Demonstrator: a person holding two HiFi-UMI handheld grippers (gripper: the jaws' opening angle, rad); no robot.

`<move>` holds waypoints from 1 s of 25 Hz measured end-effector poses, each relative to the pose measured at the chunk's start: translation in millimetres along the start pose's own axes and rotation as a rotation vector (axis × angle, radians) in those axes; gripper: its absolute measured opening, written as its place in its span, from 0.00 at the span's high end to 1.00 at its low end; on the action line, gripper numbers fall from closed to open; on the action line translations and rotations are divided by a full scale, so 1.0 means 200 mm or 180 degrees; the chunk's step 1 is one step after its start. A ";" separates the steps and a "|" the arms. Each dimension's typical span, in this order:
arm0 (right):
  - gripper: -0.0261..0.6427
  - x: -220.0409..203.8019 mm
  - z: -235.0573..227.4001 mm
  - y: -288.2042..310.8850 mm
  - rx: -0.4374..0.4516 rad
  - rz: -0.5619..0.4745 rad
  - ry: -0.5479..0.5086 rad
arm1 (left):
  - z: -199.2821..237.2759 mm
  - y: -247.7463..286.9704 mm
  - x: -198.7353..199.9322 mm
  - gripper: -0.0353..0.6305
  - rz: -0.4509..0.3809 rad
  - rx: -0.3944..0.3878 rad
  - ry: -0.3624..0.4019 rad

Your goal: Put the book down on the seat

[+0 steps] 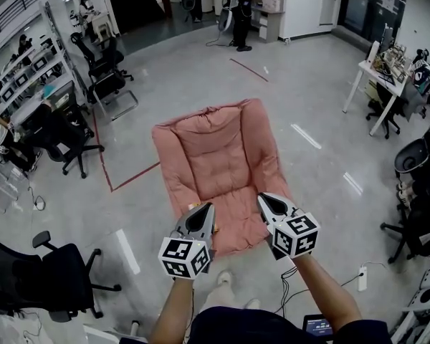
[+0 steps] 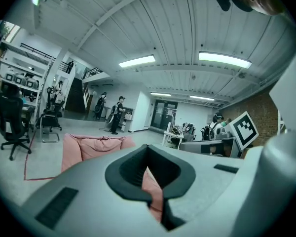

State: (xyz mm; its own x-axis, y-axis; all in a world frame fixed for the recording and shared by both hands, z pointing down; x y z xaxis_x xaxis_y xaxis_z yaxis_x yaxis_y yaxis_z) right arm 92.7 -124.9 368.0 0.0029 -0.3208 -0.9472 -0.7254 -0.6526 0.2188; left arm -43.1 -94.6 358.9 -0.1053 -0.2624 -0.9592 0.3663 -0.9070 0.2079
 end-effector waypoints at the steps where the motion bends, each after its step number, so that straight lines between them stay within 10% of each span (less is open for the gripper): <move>1: 0.93 0.00 0.01 -0.02 0.0011 -0.0018 -0.0003 | -0.02 -0.02 0.01 0.94 -0.0013 0.0006 0.0021; 25: 0.93 0.07 0.25 -0.52 0.0292 -0.0320 -0.0256 | -0.46 -0.41 0.05 0.94 -0.0341 0.0163 0.0228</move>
State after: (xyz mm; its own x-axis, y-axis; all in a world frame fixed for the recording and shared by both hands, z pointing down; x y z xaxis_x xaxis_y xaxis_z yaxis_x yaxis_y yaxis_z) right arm 134.2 -27.1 319.7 0.0263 -0.1985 -0.9797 -0.7841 -0.6120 0.1029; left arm 10.9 8.4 314.2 -0.0744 -0.1406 -0.9873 0.3085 -0.9447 0.1113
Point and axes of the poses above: the fingertips, and each gripper's own axes: y forward along the fingers, z to its left, x out of its top, the point moved 1 cm from there along -y, backward along the fingers, and after that the axes turned 8 degrees about x, right-handed, at the moved point
